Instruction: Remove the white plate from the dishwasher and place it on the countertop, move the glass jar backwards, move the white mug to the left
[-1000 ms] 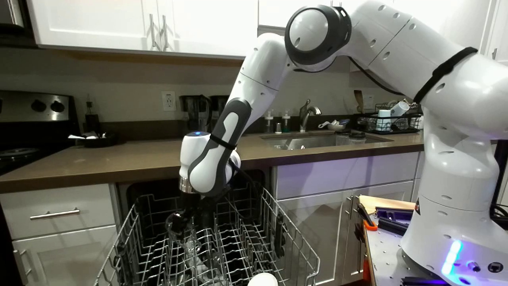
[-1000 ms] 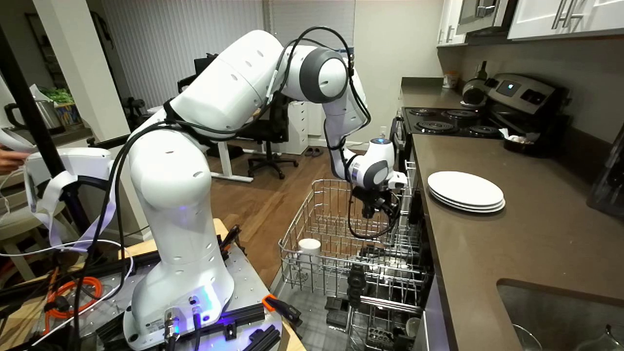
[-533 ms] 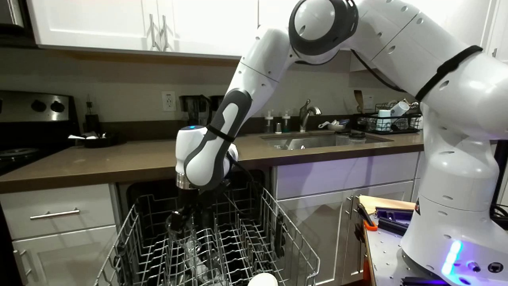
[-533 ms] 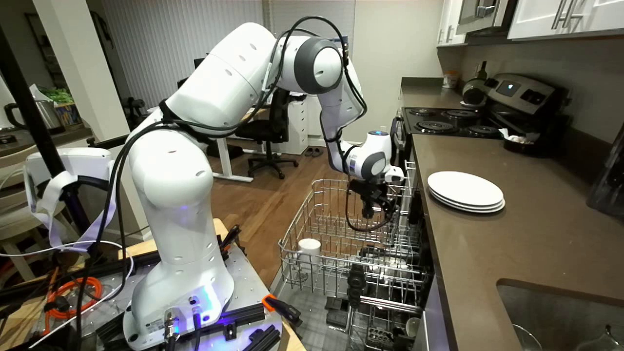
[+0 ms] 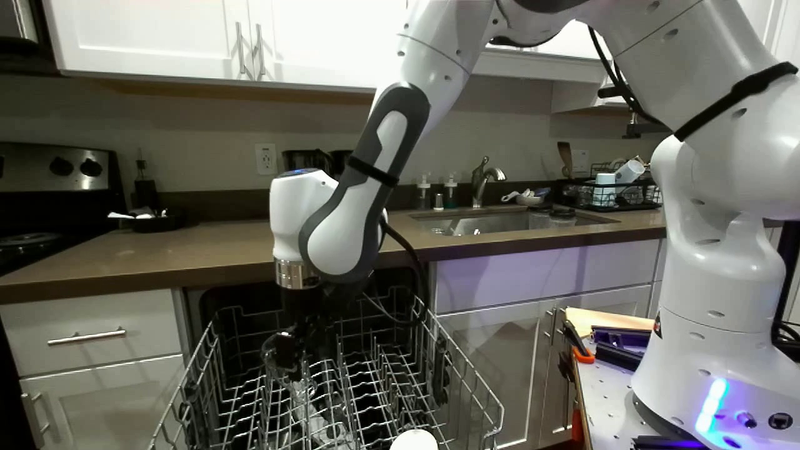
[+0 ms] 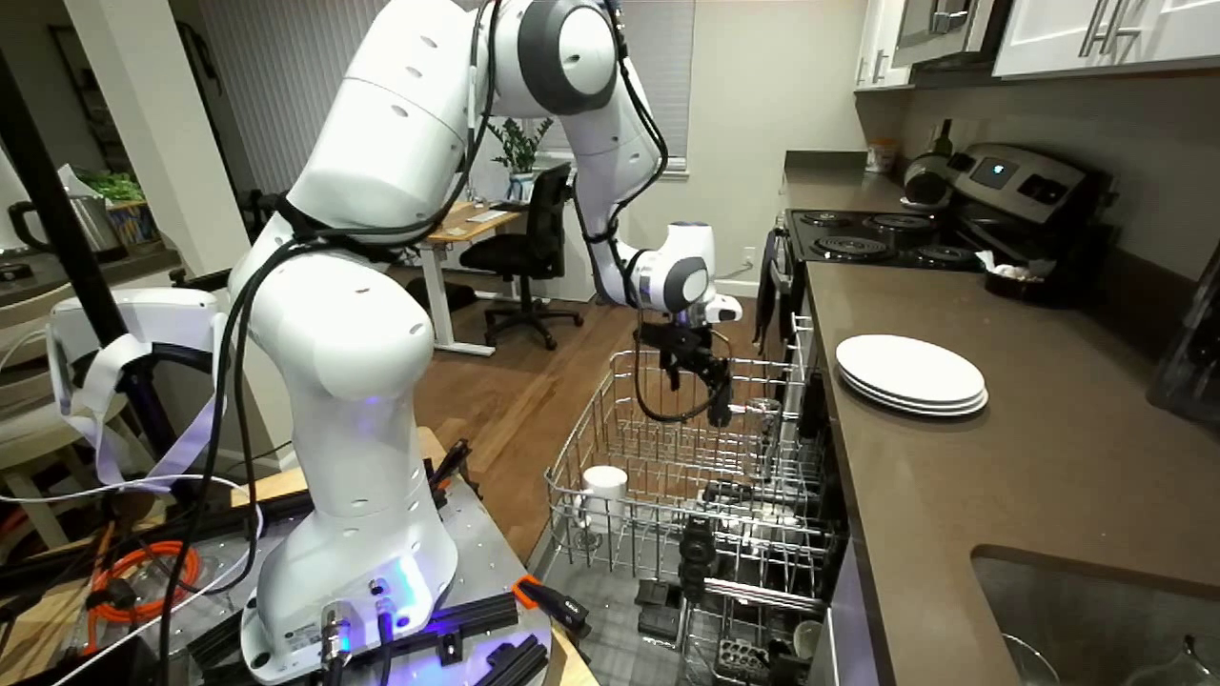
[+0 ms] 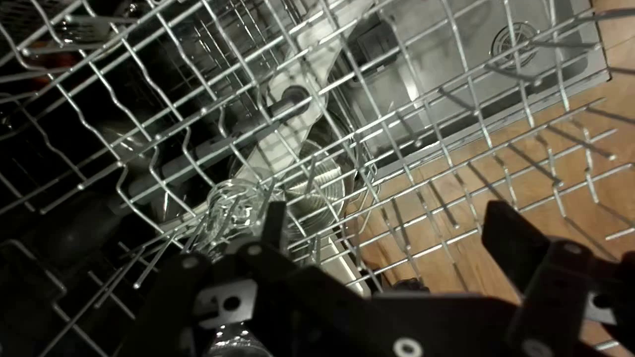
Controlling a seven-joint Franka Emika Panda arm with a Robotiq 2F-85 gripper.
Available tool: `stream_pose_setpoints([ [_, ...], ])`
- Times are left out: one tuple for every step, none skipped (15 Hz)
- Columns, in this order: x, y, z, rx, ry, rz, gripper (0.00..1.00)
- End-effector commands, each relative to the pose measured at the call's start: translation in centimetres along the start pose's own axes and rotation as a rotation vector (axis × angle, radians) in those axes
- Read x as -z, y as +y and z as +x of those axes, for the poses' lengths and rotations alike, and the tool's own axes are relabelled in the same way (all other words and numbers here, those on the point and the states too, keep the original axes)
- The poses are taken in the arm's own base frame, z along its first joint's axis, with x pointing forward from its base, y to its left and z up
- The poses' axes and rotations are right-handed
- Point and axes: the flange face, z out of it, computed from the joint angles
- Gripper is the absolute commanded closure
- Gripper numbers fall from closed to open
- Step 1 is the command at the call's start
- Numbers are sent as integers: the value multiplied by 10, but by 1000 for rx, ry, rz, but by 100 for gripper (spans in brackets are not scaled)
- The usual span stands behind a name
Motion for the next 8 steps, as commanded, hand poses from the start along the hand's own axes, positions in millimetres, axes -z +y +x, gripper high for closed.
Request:
stream_pose_setpoints([
  [26,-32,-51,5,-7,-30,0],
  [27,-42,-62,4,-4,-37,0],
  [27,-50,-74,-1,-2,-49,0],
  [25,-55,-85,-8,5,-57,0],
  [23,-59,-95,-13,9,-66,0],
  [20,-60,-104,-24,14,-74,0],
  [14,-58,-114,-36,21,-72,0],
  [6,-56,-121,-50,20,-73,0],
])
